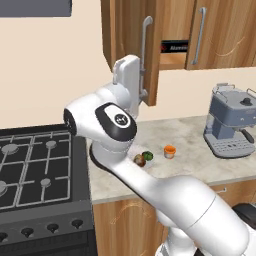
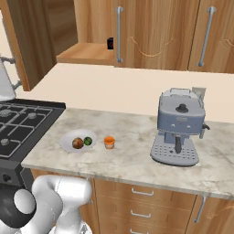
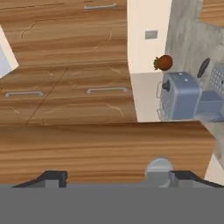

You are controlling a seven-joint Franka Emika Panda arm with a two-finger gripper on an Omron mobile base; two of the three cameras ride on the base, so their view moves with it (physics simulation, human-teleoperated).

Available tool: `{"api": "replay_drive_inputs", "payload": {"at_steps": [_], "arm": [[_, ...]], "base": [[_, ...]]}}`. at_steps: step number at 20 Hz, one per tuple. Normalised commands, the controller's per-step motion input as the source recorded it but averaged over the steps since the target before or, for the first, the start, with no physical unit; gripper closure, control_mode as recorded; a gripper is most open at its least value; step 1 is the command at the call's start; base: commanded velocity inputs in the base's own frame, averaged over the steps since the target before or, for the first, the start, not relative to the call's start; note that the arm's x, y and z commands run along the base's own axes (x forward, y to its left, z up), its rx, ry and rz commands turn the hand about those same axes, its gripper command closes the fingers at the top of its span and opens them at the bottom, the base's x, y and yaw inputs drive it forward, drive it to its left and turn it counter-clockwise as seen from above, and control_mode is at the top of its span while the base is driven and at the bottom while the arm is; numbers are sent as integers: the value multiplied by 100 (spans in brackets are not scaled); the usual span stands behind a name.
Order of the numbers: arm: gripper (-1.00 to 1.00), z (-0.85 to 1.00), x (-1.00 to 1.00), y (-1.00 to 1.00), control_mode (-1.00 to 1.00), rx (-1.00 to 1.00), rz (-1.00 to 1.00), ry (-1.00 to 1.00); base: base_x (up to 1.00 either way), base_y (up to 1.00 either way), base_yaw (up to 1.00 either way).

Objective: Pick the avocado and bread from the counter and place them on the plate. Then pick the jam from the cabinet and place it next to the plate. Lastly close the cabinet door.

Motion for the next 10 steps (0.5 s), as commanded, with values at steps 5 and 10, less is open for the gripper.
{"api": "replay_drive_inputs", "payload": {"at_steps": [5,10], "arm": [[-100,11,56,-57,-100,-2,-21,0],[-100,0,74,-75,-100,0,-15,0]], "base": [[0,0,0],[0,0,0]]}}
